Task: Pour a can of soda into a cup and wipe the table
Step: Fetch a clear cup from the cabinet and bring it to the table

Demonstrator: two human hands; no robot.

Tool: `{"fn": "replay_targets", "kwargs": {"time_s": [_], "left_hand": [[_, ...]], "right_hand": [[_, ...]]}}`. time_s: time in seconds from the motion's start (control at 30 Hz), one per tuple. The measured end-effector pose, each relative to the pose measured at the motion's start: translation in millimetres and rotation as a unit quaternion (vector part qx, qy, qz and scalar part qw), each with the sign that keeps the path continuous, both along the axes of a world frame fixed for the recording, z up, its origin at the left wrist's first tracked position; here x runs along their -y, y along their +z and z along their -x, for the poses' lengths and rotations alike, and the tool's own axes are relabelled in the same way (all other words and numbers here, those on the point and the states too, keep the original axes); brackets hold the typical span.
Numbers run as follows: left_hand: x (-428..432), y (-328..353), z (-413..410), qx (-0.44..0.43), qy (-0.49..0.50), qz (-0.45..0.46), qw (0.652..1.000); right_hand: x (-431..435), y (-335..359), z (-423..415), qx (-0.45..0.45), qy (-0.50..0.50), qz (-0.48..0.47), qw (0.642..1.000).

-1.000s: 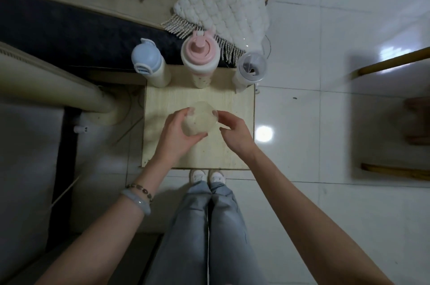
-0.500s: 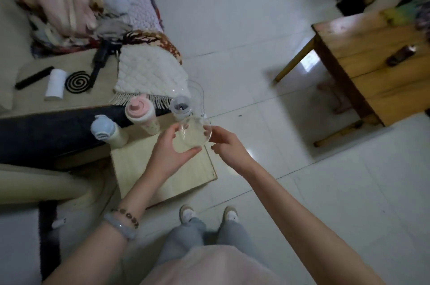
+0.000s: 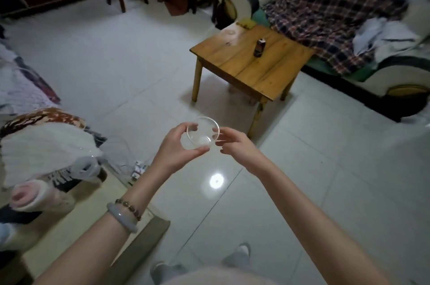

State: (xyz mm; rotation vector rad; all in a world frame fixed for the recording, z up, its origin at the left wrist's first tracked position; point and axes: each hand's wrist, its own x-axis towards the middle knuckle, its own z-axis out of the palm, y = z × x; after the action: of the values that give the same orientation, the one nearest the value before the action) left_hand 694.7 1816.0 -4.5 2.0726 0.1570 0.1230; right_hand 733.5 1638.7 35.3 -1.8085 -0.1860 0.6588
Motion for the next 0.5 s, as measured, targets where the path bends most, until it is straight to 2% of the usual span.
{"fn": "replay_targets", "kwargs": {"time_s": [0.3, 0.5], "left_hand": [[173.9, 20.3, -91.5, 0.01, -0.118, 0.058, 0.991], [263.1, 34.4, -148.3, 0.019, -0.216, 0.05, 0.975]], "right_hand": [[184.5, 12.3, -46.3, 0.042, -0.1, 0.011, 0.994], [279.0, 26.6, -69.0, 0.06, -0.154, 0.041, 0.985]]}}
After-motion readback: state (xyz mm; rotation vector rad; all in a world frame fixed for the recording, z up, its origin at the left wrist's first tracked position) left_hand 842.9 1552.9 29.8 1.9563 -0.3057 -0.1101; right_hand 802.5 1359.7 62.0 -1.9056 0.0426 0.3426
